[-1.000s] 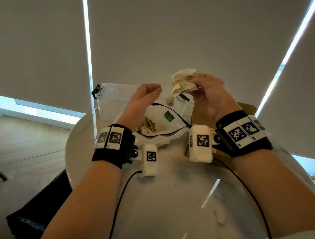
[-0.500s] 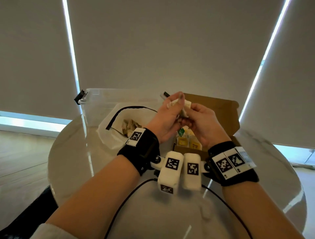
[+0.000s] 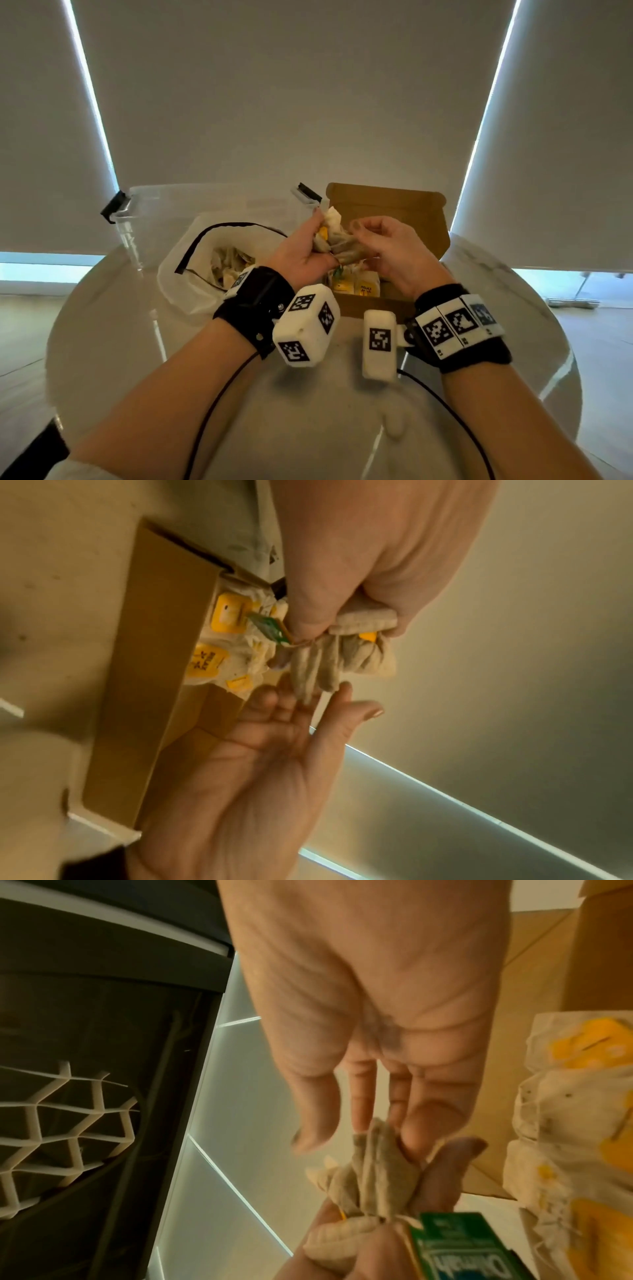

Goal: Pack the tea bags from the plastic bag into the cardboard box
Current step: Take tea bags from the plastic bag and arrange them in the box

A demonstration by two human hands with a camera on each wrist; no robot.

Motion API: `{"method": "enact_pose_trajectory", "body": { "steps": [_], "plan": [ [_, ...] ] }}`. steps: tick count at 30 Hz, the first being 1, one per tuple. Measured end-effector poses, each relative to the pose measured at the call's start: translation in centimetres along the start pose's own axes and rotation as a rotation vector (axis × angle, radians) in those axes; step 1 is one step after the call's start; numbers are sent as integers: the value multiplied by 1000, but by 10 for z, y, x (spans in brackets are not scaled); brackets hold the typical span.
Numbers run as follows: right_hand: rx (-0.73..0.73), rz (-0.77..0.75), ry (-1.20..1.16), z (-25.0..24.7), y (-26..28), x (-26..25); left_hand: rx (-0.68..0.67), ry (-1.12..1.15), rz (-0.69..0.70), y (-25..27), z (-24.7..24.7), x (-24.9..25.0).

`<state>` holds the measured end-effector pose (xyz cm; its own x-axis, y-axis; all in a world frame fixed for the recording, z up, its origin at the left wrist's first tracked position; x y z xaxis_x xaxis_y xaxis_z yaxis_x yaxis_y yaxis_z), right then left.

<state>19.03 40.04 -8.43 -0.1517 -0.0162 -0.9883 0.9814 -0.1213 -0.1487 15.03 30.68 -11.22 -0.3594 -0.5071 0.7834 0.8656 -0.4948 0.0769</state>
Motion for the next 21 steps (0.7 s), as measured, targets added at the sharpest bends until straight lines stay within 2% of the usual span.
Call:
{"method": "enact_pose_trajectory", "body": {
  "steps": [3,6,9,13,18,21],
  "plan": [
    [-84,-1,25,14,1,3,14,46,-21,3,-4,2],
    [-31,-26,-1,12,-1,2,12,54,-15,5,-4,4],
    [-5,-46,-20,6,-2,1,-5,160,-22,6,-4,6],
    [40,-119,17,-4,-4,-5,48,242,33,2,-14,13],
    [66,-217,126,2,-2,-11,-46,-22,-59,9,0,-2],
    [33,-247,195,8,0,-13,-40,-131,-36,11,2,-3]
  ]
}}
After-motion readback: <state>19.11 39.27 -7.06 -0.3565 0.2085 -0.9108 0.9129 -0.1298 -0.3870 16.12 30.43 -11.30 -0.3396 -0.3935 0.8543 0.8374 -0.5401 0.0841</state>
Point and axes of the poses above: each hand's wrist, its own y-axis away from the middle knuckle, its own z-axis out of the palm, x = y × z, the point moved 10 cm from there along -y, towards the middle knuckle, and after that the axes turned 6 degrees about -y, right-handed, at the moved point
